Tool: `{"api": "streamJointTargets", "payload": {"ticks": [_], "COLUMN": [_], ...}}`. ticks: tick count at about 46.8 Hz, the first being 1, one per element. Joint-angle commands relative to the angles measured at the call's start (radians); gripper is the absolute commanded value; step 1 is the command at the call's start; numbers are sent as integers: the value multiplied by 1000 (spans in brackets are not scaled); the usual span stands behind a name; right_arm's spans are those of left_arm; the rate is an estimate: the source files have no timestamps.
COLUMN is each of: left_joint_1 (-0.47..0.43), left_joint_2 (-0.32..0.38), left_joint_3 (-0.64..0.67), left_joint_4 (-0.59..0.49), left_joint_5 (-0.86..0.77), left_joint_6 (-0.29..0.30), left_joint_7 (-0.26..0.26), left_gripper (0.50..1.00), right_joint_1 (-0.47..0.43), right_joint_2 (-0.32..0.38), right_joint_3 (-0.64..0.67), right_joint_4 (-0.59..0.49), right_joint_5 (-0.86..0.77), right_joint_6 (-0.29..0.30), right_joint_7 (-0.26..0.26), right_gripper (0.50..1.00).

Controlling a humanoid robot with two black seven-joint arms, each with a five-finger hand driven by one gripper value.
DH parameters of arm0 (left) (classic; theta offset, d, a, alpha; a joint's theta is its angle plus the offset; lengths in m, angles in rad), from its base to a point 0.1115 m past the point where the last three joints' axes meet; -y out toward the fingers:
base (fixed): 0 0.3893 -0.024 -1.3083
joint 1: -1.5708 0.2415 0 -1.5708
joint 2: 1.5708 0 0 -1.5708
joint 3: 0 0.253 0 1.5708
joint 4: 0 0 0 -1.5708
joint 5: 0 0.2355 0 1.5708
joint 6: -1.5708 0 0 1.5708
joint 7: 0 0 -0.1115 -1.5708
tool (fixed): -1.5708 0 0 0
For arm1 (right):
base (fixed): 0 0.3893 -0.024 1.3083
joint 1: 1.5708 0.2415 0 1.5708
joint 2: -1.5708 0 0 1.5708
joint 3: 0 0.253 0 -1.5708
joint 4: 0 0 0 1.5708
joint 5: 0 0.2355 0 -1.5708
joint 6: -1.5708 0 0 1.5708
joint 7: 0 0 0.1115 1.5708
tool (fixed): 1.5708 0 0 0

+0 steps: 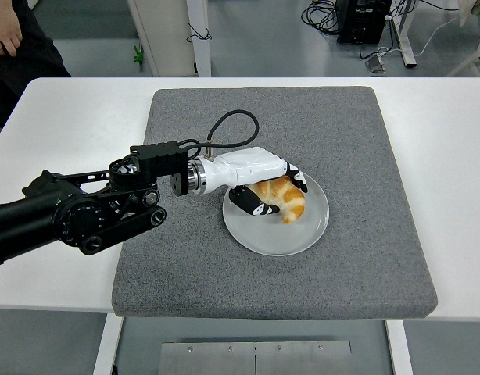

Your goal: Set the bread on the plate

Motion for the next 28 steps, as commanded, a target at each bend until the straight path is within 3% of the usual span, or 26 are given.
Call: {"api": "streamJointTargets", "payload": {"ticks": [1,11,28], "left_joint_1": [0,0,8], "left_joint_2": [-2,-3,-5], "left_joint_3": [32,58,68], "left_joint_4": [2,11,13], "left_joint_5": [0,0,0], "left_joint_6": [33,70,75], "left_joint_7": [-4,-4,-4], "left_gripper": [646,646,654], "right_joint_1": [0,0,0], "right_joint_2": [0,0,0], "right_joint_3": [0,-1,0], "right_joint_4": [0,0,0], "right_joint_5": [0,0,0], "right_joint_6": [1,0,0], "right_joint_7": [0,0,0], "right_gripper": [1000,1000,1000]}}
